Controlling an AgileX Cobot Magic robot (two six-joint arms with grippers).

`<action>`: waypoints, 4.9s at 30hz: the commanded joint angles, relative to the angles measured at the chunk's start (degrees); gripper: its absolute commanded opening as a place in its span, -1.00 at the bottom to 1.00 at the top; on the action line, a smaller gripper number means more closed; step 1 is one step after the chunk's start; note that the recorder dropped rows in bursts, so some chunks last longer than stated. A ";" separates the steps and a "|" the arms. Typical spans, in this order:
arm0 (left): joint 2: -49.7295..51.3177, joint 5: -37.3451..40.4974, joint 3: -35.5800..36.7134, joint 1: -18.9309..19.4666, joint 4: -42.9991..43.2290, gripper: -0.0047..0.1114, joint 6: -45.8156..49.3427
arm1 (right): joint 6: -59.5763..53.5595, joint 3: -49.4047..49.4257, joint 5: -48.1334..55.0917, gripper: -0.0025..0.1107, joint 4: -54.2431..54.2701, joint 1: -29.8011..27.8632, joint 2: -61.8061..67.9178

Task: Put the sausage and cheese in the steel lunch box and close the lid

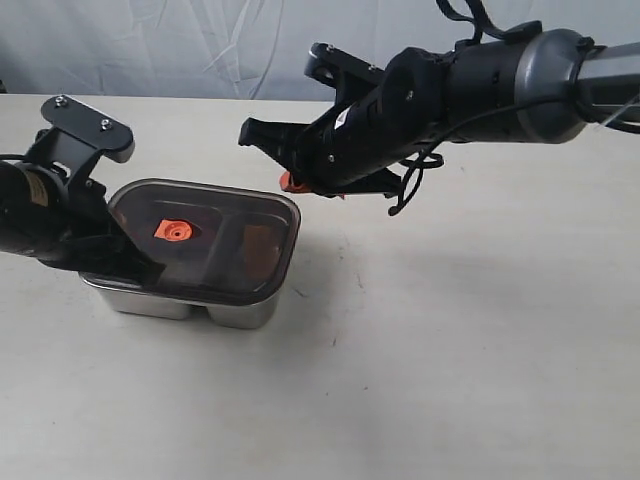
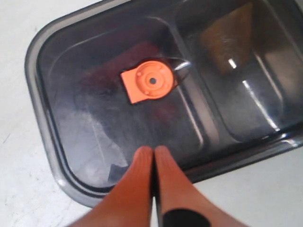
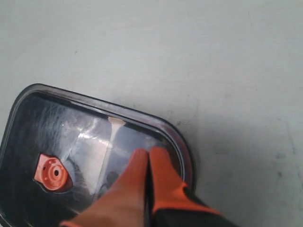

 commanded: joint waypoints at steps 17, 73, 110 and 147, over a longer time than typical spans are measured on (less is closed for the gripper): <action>9.74 -8.52 0.12 3.92 -14.69 -0.92 11.94 | -0.82 -0.24 -0.78 -0.96 1.03 0.04 2.63; -1.83 -12.44 0.01 14.20 -16.63 -0.92 11.77 | -3.98 -24.80 8.28 -0.97 -0.23 1.52 19.69; -1.83 -15.62 0.01 14.20 -19.41 -0.92 11.55 | -5.99 -24.80 3.49 -0.97 -0.05 4.02 19.79; -1.83 -20.49 0.01 14.20 -19.71 -0.92 11.55 | -7.41 -32.85 4.87 -0.97 0.89 4.02 25.89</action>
